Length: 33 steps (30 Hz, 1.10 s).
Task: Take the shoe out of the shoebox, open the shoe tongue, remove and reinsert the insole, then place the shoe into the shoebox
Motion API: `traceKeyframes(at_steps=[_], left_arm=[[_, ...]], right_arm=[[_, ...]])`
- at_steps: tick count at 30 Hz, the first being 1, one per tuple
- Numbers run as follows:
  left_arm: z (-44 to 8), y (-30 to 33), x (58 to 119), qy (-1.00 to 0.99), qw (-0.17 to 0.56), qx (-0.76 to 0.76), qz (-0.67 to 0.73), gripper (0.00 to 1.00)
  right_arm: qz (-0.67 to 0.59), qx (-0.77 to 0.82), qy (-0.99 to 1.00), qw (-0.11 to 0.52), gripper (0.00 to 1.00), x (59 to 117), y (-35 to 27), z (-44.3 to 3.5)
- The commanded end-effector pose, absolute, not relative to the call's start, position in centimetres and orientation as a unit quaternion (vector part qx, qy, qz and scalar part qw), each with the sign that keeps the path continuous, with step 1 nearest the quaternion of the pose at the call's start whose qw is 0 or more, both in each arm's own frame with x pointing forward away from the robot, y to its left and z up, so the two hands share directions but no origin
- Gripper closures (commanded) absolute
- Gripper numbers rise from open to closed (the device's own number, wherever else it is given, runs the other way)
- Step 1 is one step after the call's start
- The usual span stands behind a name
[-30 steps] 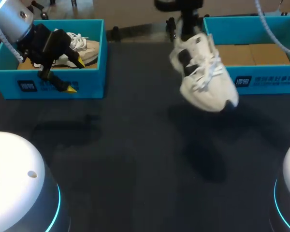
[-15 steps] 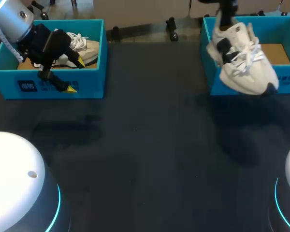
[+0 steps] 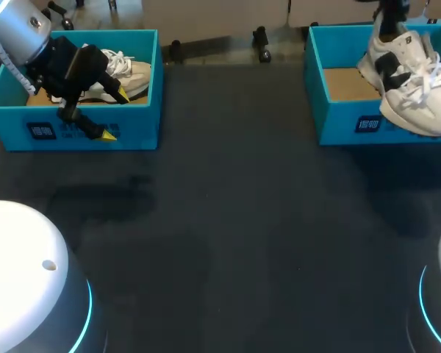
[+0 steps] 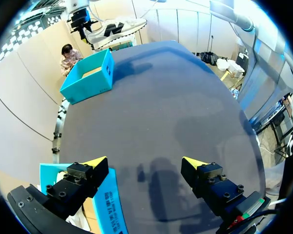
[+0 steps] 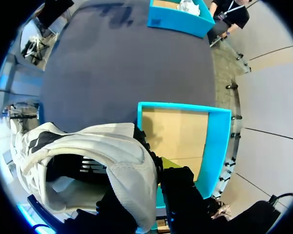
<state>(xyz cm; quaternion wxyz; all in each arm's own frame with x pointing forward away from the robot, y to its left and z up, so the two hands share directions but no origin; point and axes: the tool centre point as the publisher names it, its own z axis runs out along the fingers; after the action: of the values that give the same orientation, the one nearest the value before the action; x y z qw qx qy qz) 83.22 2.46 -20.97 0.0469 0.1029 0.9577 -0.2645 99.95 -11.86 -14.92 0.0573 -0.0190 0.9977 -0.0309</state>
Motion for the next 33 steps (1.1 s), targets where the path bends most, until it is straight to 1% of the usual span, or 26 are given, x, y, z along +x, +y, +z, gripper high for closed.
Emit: traceKeyframes(at_steps=[1, 12, 20, 24, 33], left_arm=[[-21.0, 2.5, 83.3, 0.958, 0.046, 0.104, -0.264, 0.0], [-21.0, 2.5, 83.3, 0.958, 0.046, 0.104, -0.264, 0.0], [-21.0, 2.5, 83.3, 0.958, 0.046, 0.104, -0.264, 0.0], [-21.0, 2.5, 83.3, 0.958, 0.046, 0.104, -0.264, 0.0], [-21.0, 2.5, 83.3, 0.958, 0.046, 0.104, -0.264, 0.0]], right_arm=[[-0.027, -0.02, 0.997, 0.064, 1.0, 99.4, -12.2, -14.9], [-0.027, -0.02, 0.997, 0.064, 1.0, 99.4, -12.2, -14.9], [-0.057, -0.012, 0.996, 0.067, 1.0, 102.0, -17.3, -15.9], [-0.049, -0.007, 0.997, 0.067, 1.0, 103.1, -20.0, -16.7], [-0.068, 0.02, 0.995, 0.065, 1.0, 104.4, -25.4, -17.9]])
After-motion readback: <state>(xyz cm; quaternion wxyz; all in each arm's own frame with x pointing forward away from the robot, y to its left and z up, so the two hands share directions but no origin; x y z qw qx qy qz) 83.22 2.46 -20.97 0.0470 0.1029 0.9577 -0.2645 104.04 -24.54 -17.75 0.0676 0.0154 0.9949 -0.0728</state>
